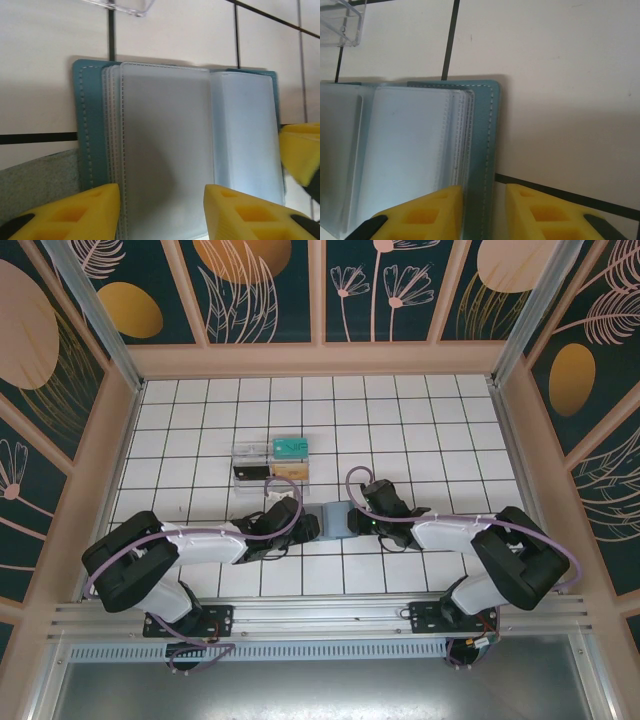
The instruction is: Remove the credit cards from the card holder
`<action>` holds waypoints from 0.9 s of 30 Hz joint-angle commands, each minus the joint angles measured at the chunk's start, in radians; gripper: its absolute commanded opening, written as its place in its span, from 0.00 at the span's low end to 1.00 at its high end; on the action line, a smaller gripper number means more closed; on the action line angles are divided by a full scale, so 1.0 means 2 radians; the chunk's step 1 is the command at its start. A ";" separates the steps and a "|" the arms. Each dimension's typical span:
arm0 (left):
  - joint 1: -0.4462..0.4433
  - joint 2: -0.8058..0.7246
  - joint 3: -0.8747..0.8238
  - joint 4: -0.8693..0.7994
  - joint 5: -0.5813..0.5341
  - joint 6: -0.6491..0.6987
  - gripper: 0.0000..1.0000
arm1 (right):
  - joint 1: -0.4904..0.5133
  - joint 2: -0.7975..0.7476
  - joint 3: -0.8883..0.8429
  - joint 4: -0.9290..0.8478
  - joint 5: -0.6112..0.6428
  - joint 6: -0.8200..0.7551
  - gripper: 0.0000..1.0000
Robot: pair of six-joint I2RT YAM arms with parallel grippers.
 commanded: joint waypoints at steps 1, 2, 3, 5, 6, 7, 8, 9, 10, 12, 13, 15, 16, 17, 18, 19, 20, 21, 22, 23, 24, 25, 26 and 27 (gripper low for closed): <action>0.001 0.010 -0.002 0.052 0.033 -0.004 0.51 | 0.004 0.011 0.006 0.013 -0.011 0.010 0.30; 0.001 0.010 -0.002 0.059 0.037 -0.003 0.53 | 0.004 0.012 0.007 0.014 -0.012 0.010 0.30; 0.002 0.011 -0.002 0.065 0.043 -0.003 0.56 | 0.005 0.014 0.007 0.015 -0.012 0.010 0.30; 0.002 0.011 -0.003 0.073 0.048 -0.001 0.65 | 0.005 0.015 0.008 0.015 -0.012 0.011 0.30; 0.002 0.011 -0.003 0.075 0.050 0.001 0.67 | 0.005 0.017 0.008 0.015 -0.013 0.010 0.30; 0.002 0.011 -0.003 0.077 0.052 0.001 0.71 | 0.005 0.017 0.008 0.015 -0.013 0.010 0.30; 0.002 0.012 -0.002 0.078 0.053 0.002 0.78 | 0.005 0.018 0.008 0.015 -0.012 0.010 0.30; 0.002 0.013 -0.002 0.078 0.053 0.003 0.82 | 0.005 0.018 0.008 0.015 -0.012 0.010 0.30; 0.002 0.012 -0.002 0.078 0.054 0.003 0.86 | 0.005 0.018 0.008 0.015 -0.011 0.010 0.30; 0.002 0.012 -0.001 0.081 0.055 0.005 0.92 | 0.005 0.018 0.007 0.014 -0.009 0.012 0.30; 0.002 0.011 -0.001 0.080 0.055 0.005 0.97 | 0.005 0.016 0.007 0.014 -0.007 0.013 0.30; 0.002 0.006 0.000 0.083 0.057 0.007 0.99 | 0.005 0.011 0.006 0.014 -0.001 0.016 0.31; 0.001 0.004 0.001 0.084 0.057 0.008 0.99 | 0.005 0.008 0.006 0.012 0.004 0.018 0.31; 0.002 0.000 0.002 0.086 0.056 0.011 0.99 | 0.004 0.004 0.004 0.012 0.008 0.020 0.32; 0.001 -0.003 0.004 0.087 0.056 0.012 0.98 | 0.003 -0.001 0.001 0.014 0.011 0.021 0.32; 0.001 -0.005 0.006 0.090 0.057 0.014 0.98 | 0.003 -0.005 0.000 0.015 0.014 0.022 0.32; 0.001 -0.006 0.008 0.095 0.059 0.016 0.97 | 0.001 -0.009 -0.002 0.014 0.018 0.025 0.32; 0.002 -0.006 0.009 0.106 0.066 0.018 0.97 | 0.000 -0.013 -0.004 0.014 0.021 0.026 0.32; 0.001 -0.003 0.010 0.119 0.073 0.018 0.96 | -0.002 -0.017 -0.006 0.014 0.025 0.029 0.32; 0.001 0.001 0.012 0.130 0.081 0.019 0.95 | -0.004 -0.022 -0.008 0.013 0.030 0.032 0.32; 0.002 0.005 0.015 0.132 0.085 0.019 0.95 | -0.008 -0.028 -0.011 0.011 0.032 0.037 0.32; 0.002 0.008 0.017 0.129 0.083 0.017 0.95 | -0.010 -0.035 -0.014 0.010 0.032 0.039 0.32; 0.002 0.008 0.018 0.121 0.078 0.016 0.95 | -0.014 -0.045 -0.018 0.008 0.039 0.042 0.32; 0.002 0.006 0.017 0.114 0.069 0.018 0.95 | -0.017 -0.056 -0.022 0.006 0.045 0.044 0.32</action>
